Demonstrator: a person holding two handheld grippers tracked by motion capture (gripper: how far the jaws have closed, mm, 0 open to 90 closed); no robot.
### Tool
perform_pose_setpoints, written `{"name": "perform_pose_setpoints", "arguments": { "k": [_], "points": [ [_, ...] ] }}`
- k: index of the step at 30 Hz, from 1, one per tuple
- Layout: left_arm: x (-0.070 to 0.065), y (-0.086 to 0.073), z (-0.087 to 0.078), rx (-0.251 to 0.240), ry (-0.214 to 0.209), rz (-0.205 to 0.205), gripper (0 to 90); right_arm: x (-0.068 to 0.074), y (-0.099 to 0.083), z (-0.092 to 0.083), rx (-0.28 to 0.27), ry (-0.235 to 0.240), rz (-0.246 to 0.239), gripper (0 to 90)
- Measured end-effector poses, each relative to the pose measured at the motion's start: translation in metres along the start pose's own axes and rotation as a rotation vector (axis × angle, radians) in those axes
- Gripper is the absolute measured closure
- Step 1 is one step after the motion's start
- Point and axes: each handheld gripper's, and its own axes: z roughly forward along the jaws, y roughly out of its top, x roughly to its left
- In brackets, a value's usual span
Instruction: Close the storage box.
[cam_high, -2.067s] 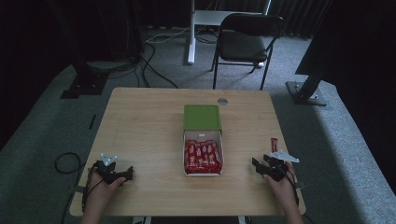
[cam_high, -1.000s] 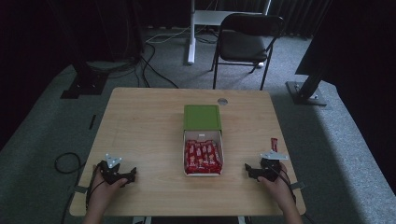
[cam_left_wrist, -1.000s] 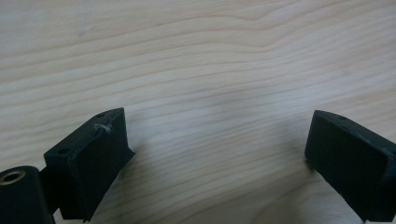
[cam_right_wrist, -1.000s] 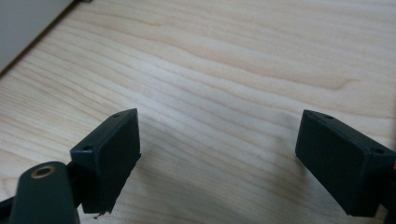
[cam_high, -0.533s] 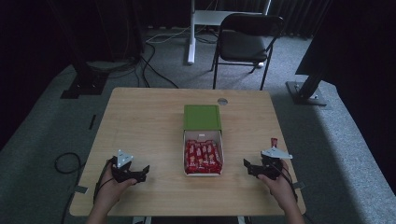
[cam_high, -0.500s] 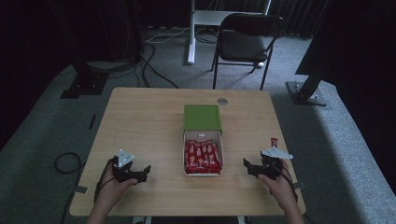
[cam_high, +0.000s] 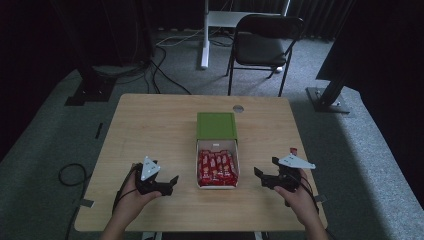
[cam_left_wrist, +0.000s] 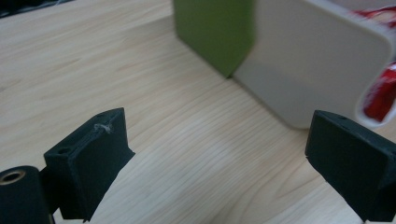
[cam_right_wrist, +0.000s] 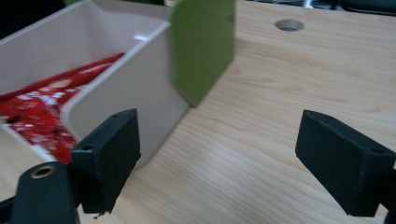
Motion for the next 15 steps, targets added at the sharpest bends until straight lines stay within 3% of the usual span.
{"name": "perform_pose_setpoints", "arguments": {
  "k": [7,15],
  "points": [
    [-0.014,0.014,0.006,-0.033,-0.066,0.037,6.8,0.018,0.009,0.002,-0.023,0.093,-0.027,13.5],
    [-0.027,0.022,0.015,-0.053,-0.118,0.060,6.8,0.031,0.009,0.012,-0.013,0.145,-0.052,13.5]
  ]
}}
